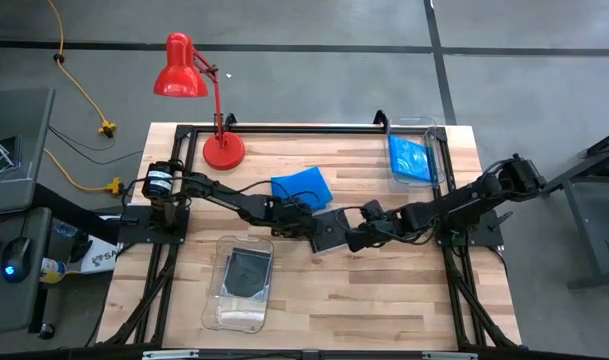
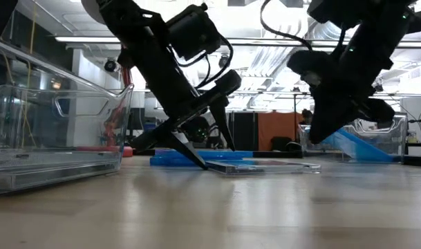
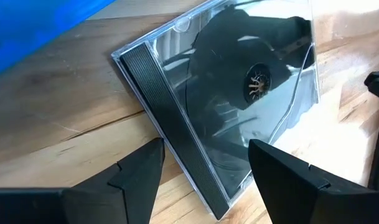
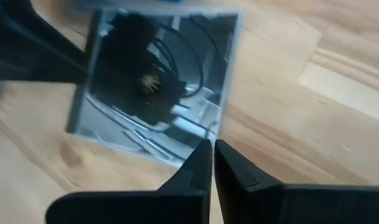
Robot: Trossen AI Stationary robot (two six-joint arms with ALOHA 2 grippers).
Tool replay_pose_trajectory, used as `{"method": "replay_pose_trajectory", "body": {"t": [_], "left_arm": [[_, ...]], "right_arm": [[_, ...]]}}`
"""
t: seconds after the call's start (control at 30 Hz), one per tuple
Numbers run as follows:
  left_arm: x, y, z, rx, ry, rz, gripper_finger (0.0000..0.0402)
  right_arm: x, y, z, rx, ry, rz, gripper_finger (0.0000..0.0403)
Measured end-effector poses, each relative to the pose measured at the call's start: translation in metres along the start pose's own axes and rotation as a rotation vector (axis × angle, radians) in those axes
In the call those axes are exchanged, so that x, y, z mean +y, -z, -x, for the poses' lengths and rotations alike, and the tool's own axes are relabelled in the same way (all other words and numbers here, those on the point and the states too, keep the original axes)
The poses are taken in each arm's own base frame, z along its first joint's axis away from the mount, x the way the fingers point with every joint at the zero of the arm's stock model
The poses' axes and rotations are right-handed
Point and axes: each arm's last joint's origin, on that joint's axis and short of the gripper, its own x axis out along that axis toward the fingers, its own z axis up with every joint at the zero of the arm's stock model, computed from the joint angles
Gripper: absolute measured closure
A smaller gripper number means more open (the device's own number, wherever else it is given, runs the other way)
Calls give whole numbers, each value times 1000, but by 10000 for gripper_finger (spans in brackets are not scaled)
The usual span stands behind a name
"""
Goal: Pick & place jewel cases by type
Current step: Put the black cd case into the bottom transparent bin
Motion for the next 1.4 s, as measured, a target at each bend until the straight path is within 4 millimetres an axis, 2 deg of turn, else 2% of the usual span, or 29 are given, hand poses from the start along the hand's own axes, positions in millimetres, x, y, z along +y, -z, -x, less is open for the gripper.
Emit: {"method": "replay_pose_trajectory", "body": {"t": [0.17,0.33,0.43,0.67,0.83,1.1,1.4], "left_arm": [[1,-3,0,-9,-5,-6,163],[2,-4,0,-14,-13,-14,163],[2,-6,0,-21,-20,-20,163],[4,-14,0,-16,-23,-68,163],[4,-15,0,-30,-26,-85,163],[5,-17,0,-62,-34,-97,163],[5,-18,-1,-73,-39,-149,163]], "right_arm": [[-5,4,1,20,57,-10,402],[-2,4,1,12,24,28,386],[-2,4,1,11,20,28,349],[-4,-1,-1,12,31,4,233],[-5,-6,-3,45,22,-17,187],[0,-7,-7,54,-21,-42,180],[1,9,-37,65,37,-55,180]]}}
